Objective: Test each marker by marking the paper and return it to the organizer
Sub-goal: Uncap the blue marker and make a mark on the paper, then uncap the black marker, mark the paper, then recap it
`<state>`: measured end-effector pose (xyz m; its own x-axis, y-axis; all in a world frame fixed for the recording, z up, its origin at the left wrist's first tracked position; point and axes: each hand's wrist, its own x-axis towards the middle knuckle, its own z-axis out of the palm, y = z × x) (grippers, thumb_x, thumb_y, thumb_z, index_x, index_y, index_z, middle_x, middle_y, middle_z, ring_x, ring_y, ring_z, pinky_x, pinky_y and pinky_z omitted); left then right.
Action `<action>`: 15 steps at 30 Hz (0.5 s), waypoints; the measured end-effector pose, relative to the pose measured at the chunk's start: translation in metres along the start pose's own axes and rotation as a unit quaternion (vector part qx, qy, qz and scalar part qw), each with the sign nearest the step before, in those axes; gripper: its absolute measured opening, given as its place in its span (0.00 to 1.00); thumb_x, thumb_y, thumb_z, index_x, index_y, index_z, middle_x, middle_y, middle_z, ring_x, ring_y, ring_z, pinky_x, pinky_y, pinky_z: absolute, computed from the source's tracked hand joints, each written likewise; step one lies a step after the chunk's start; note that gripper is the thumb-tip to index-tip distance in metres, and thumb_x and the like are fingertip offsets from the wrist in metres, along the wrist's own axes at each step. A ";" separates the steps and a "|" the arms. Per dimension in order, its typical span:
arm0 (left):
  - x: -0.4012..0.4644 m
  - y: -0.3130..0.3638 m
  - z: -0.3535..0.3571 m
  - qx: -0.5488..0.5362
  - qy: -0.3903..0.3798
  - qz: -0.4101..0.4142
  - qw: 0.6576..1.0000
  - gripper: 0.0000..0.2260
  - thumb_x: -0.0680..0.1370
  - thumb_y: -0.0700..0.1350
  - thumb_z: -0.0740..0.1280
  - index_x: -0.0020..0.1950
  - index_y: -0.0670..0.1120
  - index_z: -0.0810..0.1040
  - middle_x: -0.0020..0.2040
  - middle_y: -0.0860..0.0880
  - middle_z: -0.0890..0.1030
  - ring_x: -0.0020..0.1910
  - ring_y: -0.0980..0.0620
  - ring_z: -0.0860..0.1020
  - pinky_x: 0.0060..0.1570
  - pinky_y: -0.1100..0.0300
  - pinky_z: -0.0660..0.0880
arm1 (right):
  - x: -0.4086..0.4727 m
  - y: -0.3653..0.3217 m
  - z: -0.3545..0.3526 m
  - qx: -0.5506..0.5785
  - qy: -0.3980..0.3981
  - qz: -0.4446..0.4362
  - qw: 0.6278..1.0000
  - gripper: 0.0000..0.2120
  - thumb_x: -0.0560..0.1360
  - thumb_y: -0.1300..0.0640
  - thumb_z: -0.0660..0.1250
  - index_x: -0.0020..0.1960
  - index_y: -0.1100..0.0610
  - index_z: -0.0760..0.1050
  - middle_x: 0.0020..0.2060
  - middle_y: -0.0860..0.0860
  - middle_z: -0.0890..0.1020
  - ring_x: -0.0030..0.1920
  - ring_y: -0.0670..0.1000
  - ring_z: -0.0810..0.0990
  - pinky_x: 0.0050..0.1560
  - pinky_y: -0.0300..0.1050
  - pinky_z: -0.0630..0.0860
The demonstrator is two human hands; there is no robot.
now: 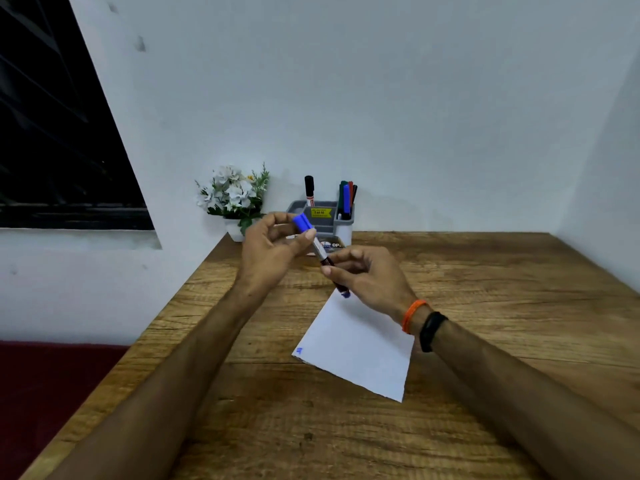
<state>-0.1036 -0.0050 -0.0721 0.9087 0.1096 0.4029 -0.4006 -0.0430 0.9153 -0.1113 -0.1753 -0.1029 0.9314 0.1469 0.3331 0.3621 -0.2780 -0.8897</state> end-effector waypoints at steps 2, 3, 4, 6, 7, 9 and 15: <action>0.013 0.010 0.000 0.024 0.011 0.010 1.000 0.11 0.70 0.35 0.75 0.49 0.42 0.77 0.42 0.44 0.84 0.37 0.52 0.84 0.39 0.57 0.82 | 0.011 -0.007 -0.001 -0.043 0.012 -0.009 0.999 0.13 0.72 0.54 0.76 0.55 0.58 0.82 0.44 0.50 0.87 0.39 0.40 0.84 0.39 0.30 0.77; 0.022 0.014 -0.001 0.046 0.021 0.018 0.999 0.11 0.70 0.36 0.76 0.47 0.45 0.78 0.41 0.45 0.84 0.37 0.50 0.84 0.40 0.54 0.82 | 0.018 -0.010 -0.002 -0.073 0.026 -0.012 0.997 0.15 0.72 0.52 0.75 0.55 0.57 0.81 0.45 0.49 0.86 0.41 0.40 0.83 0.40 0.27 0.75; 0.031 0.017 -0.003 0.068 0.033 0.027 0.997 0.12 0.69 0.37 0.77 0.45 0.48 0.77 0.41 0.45 0.84 0.39 0.48 0.85 0.41 0.52 0.82 | 0.025 -0.012 -0.003 -0.104 0.042 -0.012 0.994 0.16 0.72 0.49 0.75 0.56 0.57 0.80 0.46 0.47 0.85 0.43 0.40 0.82 0.40 0.24 0.74; 0.050 0.022 -0.005 0.099 0.057 0.036 0.993 0.12 0.69 0.40 0.78 0.47 0.48 0.78 0.42 0.45 0.84 0.42 0.46 0.85 0.44 0.49 0.83 | 0.039 -0.013 -0.005 -0.164 0.074 -0.017 0.984 0.18 0.73 0.48 0.74 0.58 0.56 0.79 0.48 0.47 0.83 0.47 0.43 0.81 0.46 0.27 0.75; 0.059 0.023 -0.006 0.113 0.070 0.039 0.990 0.12 0.69 0.41 0.78 0.49 0.47 0.78 0.43 0.45 0.84 0.42 0.47 0.85 0.44 0.49 0.83 | 0.046 -0.010 -0.005 -0.196 0.083 -0.024 0.977 0.19 0.73 0.49 0.74 0.60 0.56 0.78 0.51 0.49 0.83 0.50 0.46 0.81 0.51 0.33 0.77; 0.076 0.026 -0.007 0.133 0.090 0.045 0.986 0.14 0.69 0.43 0.78 0.51 0.46 0.78 0.45 0.44 0.85 0.43 0.48 0.84 0.45 0.48 0.83 | 0.058 -0.004 -0.006 -0.259 0.088 -0.041 0.961 0.20 0.74 0.51 0.74 0.63 0.56 0.77 0.58 0.53 0.82 0.57 0.52 0.80 0.59 0.45 0.78; 0.120 0.026 0.003 0.176 0.129 0.070 0.973 0.14 0.70 0.46 0.77 0.52 0.48 0.78 0.45 0.48 0.85 0.42 0.51 0.84 0.49 0.50 0.81 | 0.071 0.005 -0.005 -0.372 0.052 -0.051 0.926 0.22 0.76 0.54 0.69 0.68 0.57 0.72 0.64 0.55 0.77 0.64 0.55 0.72 0.66 0.50 0.71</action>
<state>-0.0046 0.0036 0.0000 0.7697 0.3220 0.5512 -0.4122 -0.4085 0.8143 -0.0431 -0.1715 -0.0825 0.8752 0.1272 0.4666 0.3390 -0.8495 -0.4042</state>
